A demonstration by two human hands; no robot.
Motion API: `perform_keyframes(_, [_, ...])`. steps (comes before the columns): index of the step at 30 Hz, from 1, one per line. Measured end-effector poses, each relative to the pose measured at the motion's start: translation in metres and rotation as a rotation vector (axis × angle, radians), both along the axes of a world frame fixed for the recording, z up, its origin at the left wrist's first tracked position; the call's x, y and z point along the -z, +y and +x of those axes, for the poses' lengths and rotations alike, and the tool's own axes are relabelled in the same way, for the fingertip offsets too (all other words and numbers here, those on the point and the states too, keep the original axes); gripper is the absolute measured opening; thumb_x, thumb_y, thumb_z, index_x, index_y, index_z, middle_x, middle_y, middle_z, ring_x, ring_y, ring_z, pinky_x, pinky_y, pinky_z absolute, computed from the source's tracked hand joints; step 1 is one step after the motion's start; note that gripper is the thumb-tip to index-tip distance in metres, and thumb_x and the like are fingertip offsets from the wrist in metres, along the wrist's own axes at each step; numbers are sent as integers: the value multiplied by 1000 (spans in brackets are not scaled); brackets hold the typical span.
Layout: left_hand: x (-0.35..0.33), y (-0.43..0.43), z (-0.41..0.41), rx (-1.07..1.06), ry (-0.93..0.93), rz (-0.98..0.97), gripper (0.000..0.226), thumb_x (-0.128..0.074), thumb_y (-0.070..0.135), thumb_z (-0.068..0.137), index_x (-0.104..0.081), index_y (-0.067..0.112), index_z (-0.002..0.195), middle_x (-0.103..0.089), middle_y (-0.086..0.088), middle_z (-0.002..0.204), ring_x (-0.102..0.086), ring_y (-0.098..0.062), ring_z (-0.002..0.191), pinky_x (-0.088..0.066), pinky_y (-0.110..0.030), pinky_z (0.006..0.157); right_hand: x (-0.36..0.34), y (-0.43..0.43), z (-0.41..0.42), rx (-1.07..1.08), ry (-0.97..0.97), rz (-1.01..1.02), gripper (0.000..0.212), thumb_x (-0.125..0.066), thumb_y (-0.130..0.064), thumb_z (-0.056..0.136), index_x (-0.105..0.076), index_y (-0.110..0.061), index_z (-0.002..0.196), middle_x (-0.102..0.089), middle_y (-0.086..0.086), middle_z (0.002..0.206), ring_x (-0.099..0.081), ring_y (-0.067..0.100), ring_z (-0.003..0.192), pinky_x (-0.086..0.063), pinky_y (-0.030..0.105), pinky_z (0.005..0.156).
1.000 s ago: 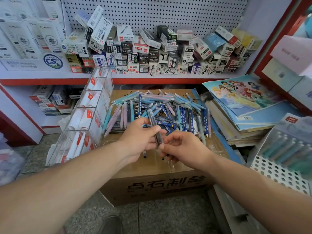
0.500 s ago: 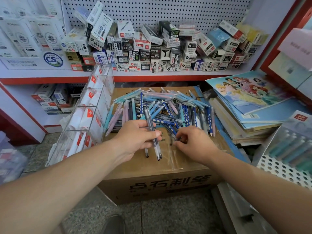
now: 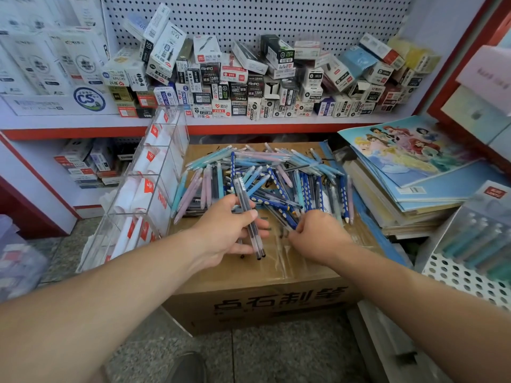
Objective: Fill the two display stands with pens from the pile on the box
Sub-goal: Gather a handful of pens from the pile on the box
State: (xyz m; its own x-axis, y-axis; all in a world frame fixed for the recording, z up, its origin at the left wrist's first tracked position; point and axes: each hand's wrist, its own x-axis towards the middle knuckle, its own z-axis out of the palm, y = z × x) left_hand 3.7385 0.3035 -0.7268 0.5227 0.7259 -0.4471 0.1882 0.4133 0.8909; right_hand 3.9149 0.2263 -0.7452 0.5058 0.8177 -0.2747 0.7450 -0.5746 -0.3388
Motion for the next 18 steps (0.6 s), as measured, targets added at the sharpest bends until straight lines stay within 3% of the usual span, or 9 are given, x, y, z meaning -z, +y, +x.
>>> perform_keyframes(4, [1, -2, -1, 20, -1, 11, 27, -61, 1, 99, -53, 12, 122, -76, -17, 102, -78, -27, 89, -64, -47, 71, -20, -18, 7, 163, 367, 113, 11, -68, -9, 91, -72, 0, 85, -67, 6, 83, -55, 11, 65, -48, 24, 50])
perform_keyframes(8, [2, -5, 1, 53, 35, 9, 31, -67, -3, 94, -56, 9, 120, -77, -16, 105, -78, -26, 89, -64, -46, 69, -35, -31, 8, 294, 661, 195, 2, -76, -6, 89, -75, -8, 91, -69, 11, 85, -58, 17, 68, -50, 27, 56])
perform_keyframes(11, [3, -7, 4, 58, 57, 9, 21, -66, -1, 95, -61, 6, 114, -78, -13, 102, -78, -23, 86, -64, -40, 65, -36, -34, 6, 342, 805, 171, 5, -76, -3, 89, -76, -5, 93, -67, 12, 82, -58, 17, 64, -51, 27, 52])
perform_keyframes(14, [4, -10, 7, 73, 64, 9, 13, -66, 2, 96, -68, 3, 109, -79, -13, 99, -78, -23, 89, -64, -40, 71, -36, -37, -1, 312, 936, 111, 13, -75, -1, 88, -73, -4, 101, -68, 11, 81, -61, 16, 64, -51, 28, 53])
perform_keyframes(18, [4, -15, 11, 79, 23, -3, 13, -62, 2, 99, -66, 1, 111, -78, -17, 100, -77, -30, 93, -63, -41, 75, -32, -43, -10, 133, 912, 153, 16, -76, -6, 89, -70, -6, 104, -67, 8, 79, -61, 13, 63, -53, 27, 57])
